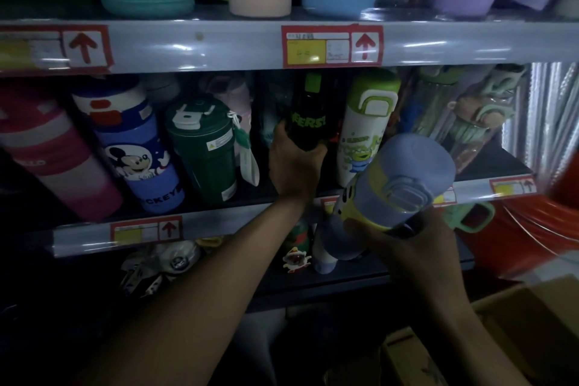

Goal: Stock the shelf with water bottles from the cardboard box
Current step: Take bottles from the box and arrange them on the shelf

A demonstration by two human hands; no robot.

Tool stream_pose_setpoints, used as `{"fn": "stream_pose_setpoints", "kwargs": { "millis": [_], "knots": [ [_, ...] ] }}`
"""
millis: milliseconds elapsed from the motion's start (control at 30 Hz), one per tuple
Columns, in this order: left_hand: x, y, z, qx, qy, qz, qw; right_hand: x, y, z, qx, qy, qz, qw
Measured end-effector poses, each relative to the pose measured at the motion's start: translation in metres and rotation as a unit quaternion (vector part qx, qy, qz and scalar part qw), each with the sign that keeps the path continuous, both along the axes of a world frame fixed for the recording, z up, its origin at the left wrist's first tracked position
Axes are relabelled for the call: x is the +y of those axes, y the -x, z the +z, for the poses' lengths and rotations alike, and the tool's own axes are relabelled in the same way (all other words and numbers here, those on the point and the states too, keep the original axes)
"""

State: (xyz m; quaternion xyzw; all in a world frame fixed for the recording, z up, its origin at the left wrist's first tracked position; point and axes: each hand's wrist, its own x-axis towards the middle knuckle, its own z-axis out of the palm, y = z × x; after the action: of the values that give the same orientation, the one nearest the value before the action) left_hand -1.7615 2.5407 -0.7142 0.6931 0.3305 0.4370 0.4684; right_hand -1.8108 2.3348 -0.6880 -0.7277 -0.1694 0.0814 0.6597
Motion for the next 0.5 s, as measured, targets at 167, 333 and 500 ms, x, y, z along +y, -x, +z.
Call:
{"fn": "stream_pose_setpoints", "kwargs": {
  "millis": [167, 333, 500],
  "knots": [
    [-0.001, 0.001, -0.001, 0.007, -0.017, 0.022, 1.0, -0.005, -0.002, -0.001, -0.014, 0.005, -0.005, 1.0],
    [0.0, 0.008, -0.001, 0.009, -0.035, 0.065, 0.997, -0.007, -0.002, 0.003, -0.016, 0.001, -0.004, 1.0],
    [-0.001, 0.015, 0.003, 0.004, -0.032, 0.112, 0.993, -0.009, -0.002, 0.004, -0.018, 0.0, 0.008, 1.0]
  ]
}}
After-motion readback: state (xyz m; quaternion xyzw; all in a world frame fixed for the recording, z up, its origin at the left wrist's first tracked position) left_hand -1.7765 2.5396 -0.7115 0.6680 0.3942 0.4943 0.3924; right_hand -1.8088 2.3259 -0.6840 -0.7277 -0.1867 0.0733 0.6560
